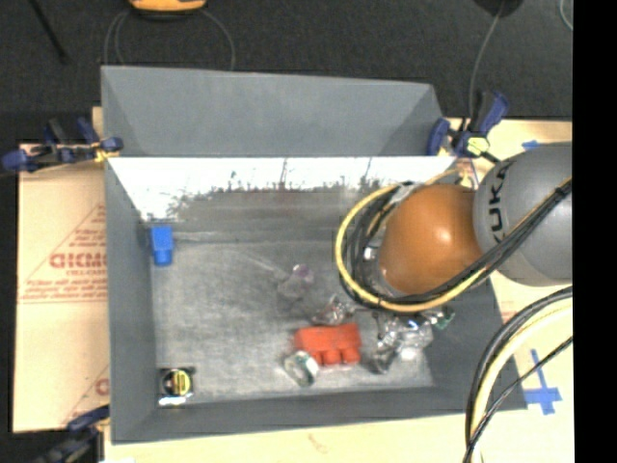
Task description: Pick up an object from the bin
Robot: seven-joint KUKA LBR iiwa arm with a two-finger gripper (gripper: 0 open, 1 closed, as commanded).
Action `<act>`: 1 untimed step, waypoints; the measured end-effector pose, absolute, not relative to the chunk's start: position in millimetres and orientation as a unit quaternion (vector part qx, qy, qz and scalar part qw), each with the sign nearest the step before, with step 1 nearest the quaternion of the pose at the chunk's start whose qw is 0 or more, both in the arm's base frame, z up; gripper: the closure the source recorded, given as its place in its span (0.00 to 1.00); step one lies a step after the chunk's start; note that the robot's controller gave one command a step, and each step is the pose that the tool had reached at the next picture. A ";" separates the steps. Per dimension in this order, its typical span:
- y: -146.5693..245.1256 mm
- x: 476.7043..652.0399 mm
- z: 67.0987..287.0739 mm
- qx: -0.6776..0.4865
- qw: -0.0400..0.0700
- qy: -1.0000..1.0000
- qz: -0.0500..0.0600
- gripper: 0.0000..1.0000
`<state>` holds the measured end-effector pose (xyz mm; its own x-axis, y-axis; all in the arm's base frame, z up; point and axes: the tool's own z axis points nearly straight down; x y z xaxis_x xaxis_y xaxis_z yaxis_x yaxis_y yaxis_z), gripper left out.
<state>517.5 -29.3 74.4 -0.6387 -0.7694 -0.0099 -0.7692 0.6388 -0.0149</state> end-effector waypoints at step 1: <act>2.2 508.2 73.6 -0.642 0.007 0.766 -0.005 0.00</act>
Offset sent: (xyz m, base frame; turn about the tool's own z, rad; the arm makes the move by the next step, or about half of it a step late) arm -0.0139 0.0330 -0.0044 -0.5204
